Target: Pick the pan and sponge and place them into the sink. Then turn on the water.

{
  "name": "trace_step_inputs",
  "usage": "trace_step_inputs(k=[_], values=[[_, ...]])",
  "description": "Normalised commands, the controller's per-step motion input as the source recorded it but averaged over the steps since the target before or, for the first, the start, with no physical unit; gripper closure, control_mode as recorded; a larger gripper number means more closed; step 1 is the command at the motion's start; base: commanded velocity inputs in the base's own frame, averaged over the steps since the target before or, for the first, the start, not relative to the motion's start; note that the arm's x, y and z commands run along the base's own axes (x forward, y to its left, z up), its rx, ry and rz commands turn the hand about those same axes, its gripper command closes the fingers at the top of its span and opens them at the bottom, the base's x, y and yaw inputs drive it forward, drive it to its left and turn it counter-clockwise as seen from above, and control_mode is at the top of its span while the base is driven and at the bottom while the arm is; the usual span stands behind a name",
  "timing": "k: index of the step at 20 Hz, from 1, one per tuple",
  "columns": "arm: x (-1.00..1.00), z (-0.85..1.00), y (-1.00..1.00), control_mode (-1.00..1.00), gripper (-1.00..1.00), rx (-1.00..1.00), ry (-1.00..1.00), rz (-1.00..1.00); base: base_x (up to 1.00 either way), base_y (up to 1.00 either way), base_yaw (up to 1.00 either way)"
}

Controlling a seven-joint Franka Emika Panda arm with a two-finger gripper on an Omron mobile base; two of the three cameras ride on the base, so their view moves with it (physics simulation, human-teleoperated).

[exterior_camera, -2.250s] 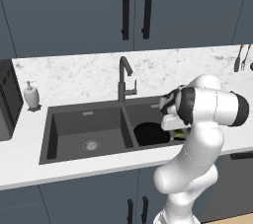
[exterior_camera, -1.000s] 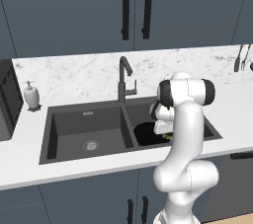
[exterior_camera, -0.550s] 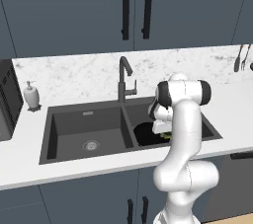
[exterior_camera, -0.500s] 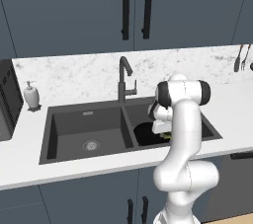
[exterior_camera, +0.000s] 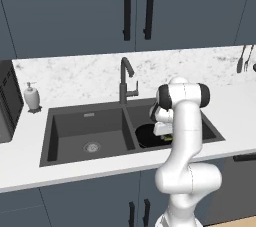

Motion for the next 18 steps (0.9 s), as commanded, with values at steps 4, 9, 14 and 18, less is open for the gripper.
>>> trace_step_inputs(k=[4,9,14,18], values=[[0.24,-0.24,0.00,-1.00,1.00,0.00,0.00,0.00,0.00,0.00,0.00],[0.04,-0.10,0.04,-1.00,-1.00,0.00,0.00,0.00,0.00,0.00,0.00],[0.00,0.00,0.05,-1.00,-1.00,0.00,0.00,0.00,0.00,0.00,0.00],[-0.16,0.37,0.02,-1.00,-1.00,0.00,0.00,-0.06,0.00,0.00,0.00]])
